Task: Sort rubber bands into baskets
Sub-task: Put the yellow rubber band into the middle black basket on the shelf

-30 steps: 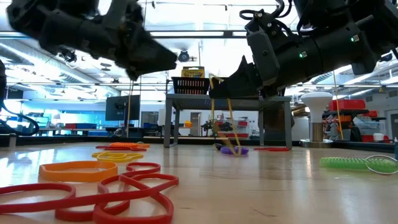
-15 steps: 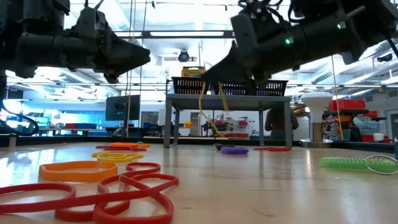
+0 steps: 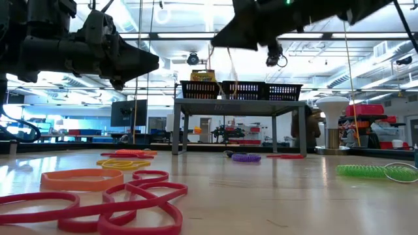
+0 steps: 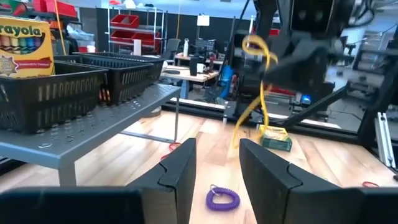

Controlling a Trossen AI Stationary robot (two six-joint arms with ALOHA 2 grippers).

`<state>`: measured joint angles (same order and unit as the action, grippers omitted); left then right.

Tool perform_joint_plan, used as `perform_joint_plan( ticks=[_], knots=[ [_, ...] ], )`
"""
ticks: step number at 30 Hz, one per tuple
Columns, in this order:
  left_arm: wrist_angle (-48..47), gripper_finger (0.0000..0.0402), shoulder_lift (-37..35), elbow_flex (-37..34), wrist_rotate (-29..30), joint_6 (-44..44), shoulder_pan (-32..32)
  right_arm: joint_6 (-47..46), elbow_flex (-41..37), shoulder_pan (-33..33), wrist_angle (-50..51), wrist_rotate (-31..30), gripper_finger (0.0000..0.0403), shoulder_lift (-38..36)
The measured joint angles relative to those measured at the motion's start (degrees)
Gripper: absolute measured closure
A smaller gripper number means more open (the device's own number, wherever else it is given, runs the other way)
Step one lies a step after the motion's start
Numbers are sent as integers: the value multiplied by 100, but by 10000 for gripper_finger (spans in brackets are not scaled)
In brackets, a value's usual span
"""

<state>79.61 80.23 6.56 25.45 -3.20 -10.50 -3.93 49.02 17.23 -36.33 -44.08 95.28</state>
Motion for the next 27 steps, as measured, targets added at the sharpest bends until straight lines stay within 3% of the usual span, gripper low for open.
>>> perform_joint_plan(
  ticks=[10,16,27],
  knots=[
    [-45,272,0,-1,2,0,0,290,362,-73,356,-375,403,-256],
    [-54,272,0,-1,0,1,0,1177,900,-303,436,-588,403,-335],
    [-159,272,2,-1,0,2,0,1528,2195,-1448,2269,-626,403,-688]
  ],
)
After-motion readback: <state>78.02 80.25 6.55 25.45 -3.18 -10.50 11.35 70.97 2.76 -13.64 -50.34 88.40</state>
